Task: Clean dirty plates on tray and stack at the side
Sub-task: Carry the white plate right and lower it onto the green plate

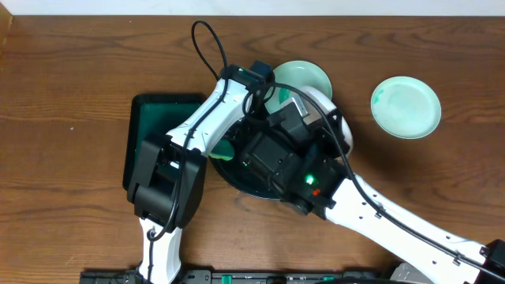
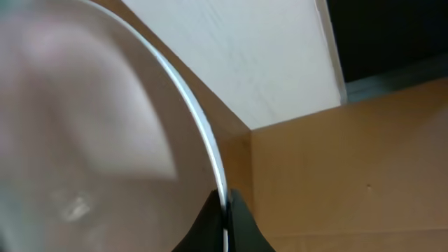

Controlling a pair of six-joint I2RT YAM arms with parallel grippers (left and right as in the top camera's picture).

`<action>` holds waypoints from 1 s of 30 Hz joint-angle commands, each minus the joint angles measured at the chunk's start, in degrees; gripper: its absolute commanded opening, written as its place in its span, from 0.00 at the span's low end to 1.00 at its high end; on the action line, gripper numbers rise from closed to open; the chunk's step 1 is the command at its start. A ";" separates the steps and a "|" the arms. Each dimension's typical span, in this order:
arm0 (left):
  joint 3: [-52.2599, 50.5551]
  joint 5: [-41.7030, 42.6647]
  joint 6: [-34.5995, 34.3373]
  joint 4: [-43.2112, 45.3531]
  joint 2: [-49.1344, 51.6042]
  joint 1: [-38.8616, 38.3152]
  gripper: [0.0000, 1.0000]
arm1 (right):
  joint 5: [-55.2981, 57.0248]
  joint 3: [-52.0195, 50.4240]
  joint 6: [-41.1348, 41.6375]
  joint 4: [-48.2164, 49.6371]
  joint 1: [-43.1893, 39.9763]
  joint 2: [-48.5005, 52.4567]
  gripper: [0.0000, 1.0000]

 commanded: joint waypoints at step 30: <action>1.68 -0.26 0.85 -0.90 0.61 0.11 0.07 | -34.25 1.53 33.59 -7.56 -13.55 -3.54 0.01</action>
